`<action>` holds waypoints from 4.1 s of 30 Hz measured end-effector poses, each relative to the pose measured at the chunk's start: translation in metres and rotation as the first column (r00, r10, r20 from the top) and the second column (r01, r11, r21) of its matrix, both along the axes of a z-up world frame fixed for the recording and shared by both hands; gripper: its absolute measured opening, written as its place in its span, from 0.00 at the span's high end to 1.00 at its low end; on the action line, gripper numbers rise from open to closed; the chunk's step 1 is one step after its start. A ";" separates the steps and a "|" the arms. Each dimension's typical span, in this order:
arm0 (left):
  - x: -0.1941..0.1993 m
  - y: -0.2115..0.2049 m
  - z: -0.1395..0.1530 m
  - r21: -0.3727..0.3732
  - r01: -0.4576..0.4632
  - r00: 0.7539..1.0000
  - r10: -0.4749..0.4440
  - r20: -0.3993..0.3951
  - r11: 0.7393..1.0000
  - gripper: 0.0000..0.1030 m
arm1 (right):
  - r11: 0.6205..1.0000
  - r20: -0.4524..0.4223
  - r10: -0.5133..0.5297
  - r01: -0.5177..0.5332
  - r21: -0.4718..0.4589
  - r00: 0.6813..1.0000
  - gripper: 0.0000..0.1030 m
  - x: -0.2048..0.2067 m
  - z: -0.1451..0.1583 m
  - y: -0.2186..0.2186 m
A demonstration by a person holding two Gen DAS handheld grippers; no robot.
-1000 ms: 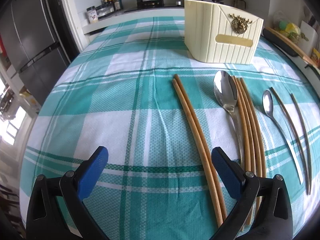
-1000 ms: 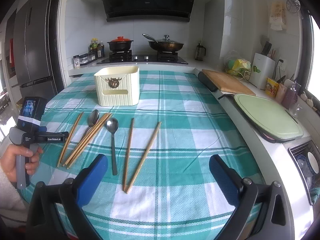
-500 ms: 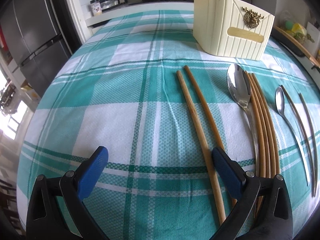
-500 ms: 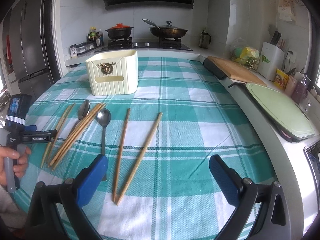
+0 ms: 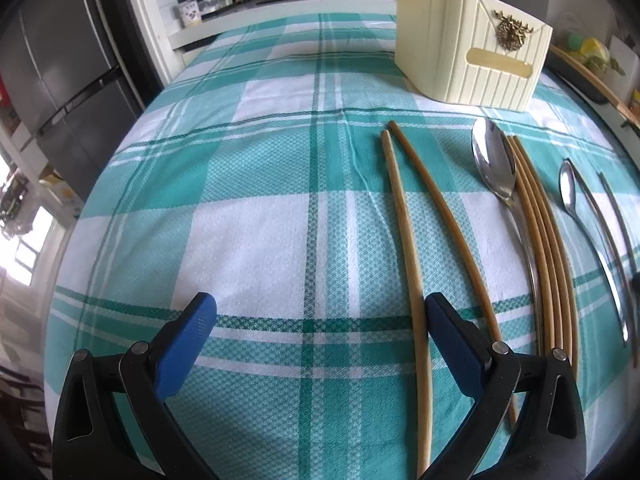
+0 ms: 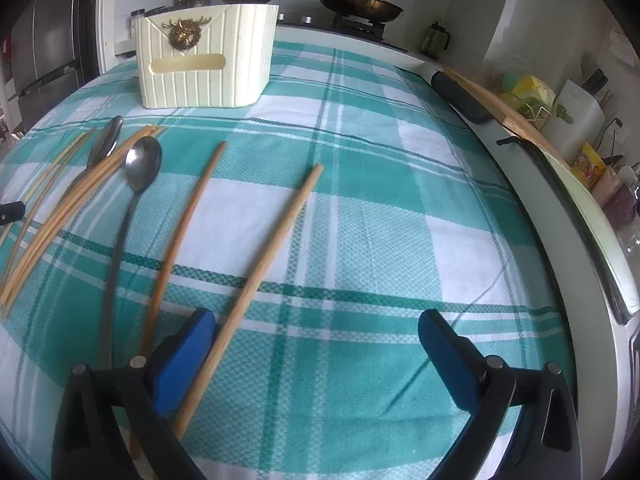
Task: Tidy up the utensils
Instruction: 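Move both tools down toward the loose wooden chopsticks on the tablecloth, then close the right tool on one chopstick while the left tool grasps another, then carry both held chopsticks up and lower them into the cream holder, then open the right tool releasing its chopstick while the left tool releases its own, then withdraw both tools from the holder back over the remaining chopsticks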
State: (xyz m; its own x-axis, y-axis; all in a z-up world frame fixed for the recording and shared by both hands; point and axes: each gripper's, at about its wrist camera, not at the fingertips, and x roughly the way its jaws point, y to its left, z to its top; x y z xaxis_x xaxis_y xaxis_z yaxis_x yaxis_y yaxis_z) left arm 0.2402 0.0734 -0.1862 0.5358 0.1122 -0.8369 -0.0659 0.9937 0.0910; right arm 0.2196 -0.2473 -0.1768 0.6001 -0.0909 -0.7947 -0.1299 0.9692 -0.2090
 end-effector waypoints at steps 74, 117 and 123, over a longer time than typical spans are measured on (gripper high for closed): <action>0.204 -0.038 0.240 -0.327 0.143 0.905 0.010 0.424 0.934 0.96 | 0.901 0.375 0.139 -0.275 0.337 0.917 0.93 0.223 0.239 0.089; -0.096 -0.033 0.056 -0.150 0.033 0.990 -0.011 0.143 0.988 0.02 | 0.987 0.270 0.042 -0.082 0.138 0.962 0.42 -0.080 0.071 0.031; -0.107 -0.040 0.058 -0.169 0.055 0.986 -0.026 0.167 0.984 0.02 | 0.988 0.271 0.031 -0.071 0.140 0.962 0.42 -0.082 0.068 0.032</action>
